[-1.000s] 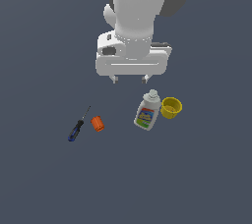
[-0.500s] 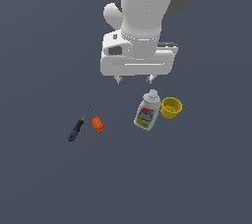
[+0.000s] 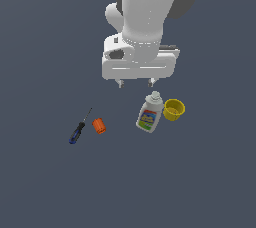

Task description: Pick up a designated object from a clutter of objects.

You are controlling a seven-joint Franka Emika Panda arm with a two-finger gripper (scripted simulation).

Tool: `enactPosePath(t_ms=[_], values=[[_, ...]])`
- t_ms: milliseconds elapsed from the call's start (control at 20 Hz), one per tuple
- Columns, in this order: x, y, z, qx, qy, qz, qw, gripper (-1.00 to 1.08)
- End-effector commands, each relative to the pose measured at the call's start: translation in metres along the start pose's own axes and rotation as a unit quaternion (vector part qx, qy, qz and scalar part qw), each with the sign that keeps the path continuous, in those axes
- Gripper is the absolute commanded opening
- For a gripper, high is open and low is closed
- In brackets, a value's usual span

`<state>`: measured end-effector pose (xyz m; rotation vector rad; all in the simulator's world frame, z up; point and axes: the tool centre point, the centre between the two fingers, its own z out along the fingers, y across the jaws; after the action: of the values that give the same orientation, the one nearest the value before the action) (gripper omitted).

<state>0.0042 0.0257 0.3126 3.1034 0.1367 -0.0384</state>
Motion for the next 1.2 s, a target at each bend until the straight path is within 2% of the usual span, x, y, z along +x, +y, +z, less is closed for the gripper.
enactPosePath(t_ms=[0, 600, 1150], values=[[0.002, 0.004, 0.006, 0.001, 0.000, -0.006, 1.0000, 1.00], [0.015, 0.042, 0.064, 0.011, 0.004, -0.071, 0.9974, 1.00], [0.017, 0.095, 0.143, 0.017, 0.010, -0.154, 0.9879, 1.00]])
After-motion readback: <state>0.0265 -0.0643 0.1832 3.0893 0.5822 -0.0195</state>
